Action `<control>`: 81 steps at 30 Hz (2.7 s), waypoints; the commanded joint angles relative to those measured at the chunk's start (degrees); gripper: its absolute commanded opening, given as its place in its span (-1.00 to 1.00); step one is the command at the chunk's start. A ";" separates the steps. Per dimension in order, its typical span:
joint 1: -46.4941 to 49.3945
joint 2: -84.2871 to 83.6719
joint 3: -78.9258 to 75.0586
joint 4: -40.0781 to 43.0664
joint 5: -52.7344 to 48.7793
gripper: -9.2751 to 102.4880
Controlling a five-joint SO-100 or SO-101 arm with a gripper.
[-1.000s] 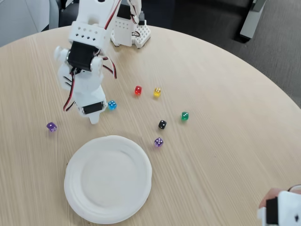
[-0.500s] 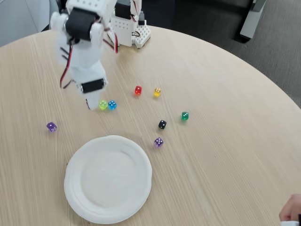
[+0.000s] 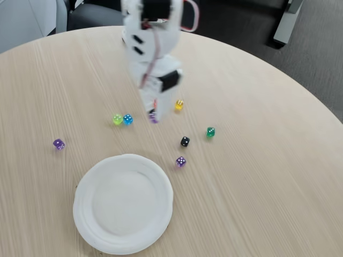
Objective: Pick a purple dice and put it in the plate.
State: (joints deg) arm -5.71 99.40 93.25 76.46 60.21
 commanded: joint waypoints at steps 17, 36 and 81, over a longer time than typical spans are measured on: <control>-4.57 0.97 -0.35 -11.16 -14.24 -0.83; 1.58 0.97 13.62 -23.82 -25.58 -0.83; 6.33 -10.90 22.41 -66.97 -57.13 -0.83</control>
State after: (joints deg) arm 0.35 88.15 116.02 11.69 4.48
